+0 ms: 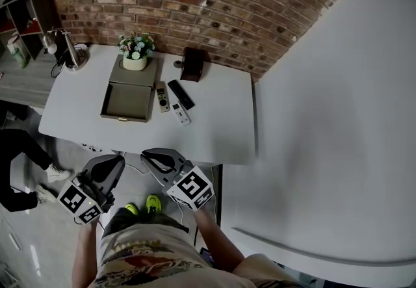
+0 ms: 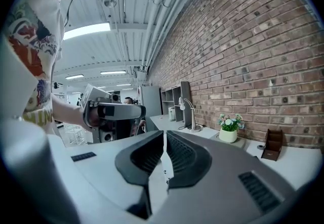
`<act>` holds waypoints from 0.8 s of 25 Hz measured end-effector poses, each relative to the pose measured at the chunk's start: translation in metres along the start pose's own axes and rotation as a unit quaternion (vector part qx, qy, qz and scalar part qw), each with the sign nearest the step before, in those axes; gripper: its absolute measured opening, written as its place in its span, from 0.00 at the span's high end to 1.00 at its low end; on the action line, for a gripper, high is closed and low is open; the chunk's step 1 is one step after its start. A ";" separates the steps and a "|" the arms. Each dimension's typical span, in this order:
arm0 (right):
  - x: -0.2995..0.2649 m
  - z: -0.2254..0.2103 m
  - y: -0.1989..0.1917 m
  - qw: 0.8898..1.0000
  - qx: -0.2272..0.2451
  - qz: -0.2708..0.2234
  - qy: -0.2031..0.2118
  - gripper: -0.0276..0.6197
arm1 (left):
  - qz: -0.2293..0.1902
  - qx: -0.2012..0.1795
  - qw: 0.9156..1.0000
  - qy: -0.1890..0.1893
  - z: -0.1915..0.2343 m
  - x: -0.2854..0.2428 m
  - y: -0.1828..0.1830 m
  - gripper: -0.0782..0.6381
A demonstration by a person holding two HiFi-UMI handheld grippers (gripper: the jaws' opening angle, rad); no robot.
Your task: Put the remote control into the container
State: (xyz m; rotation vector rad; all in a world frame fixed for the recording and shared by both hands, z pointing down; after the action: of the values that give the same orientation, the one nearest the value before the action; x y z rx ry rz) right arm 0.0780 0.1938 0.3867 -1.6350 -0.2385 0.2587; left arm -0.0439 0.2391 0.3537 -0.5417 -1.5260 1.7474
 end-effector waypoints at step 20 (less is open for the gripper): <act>-0.046 -0.069 -0.001 0.998 -0.006 0.032 -0.052 0.94 | -0.003 0.018 0.998 -0.062 0.090 -0.065 0.001 0.88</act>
State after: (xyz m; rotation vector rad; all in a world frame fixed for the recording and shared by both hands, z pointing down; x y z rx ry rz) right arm 0.0551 0.1143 0.3936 -1.6455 -0.2683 0.3922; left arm -0.0680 0.1311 0.3608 -0.4155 -1.5753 1.8295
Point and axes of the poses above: the fingertips, and each gripper's own axes: x backward along the fingers, z to its left, y out of its top, the point moved 5 cm from there along x, backward along the fingers, and after that the axes turned 10 degrees about -z, right-handed, at the moved point
